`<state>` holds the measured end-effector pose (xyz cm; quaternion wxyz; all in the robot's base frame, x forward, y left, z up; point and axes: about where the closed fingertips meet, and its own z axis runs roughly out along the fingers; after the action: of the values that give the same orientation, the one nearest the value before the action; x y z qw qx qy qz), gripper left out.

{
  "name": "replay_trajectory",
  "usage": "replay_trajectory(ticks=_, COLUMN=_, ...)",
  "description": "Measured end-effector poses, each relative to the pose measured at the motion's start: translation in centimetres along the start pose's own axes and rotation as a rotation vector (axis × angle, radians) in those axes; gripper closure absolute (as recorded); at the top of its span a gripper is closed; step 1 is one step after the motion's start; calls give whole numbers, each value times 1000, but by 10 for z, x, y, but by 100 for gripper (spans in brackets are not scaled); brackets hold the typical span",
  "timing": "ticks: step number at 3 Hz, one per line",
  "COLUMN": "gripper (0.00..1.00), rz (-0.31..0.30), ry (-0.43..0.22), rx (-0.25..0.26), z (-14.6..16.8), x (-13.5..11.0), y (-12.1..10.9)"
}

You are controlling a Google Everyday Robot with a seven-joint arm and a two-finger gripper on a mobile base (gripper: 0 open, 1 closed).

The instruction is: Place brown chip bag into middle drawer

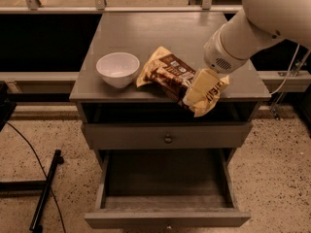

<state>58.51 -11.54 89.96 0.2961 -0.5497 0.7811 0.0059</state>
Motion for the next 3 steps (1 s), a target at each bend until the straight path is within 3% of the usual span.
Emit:
replay_trajectory(ticks=2, gripper=0, rz=-14, ry=30, rx=4, z=13, x=6, y=2)
replay_trajectory(ticks=3, gripper=16, rz=-38, ry=42, rx=11, z=25, x=11, y=4)
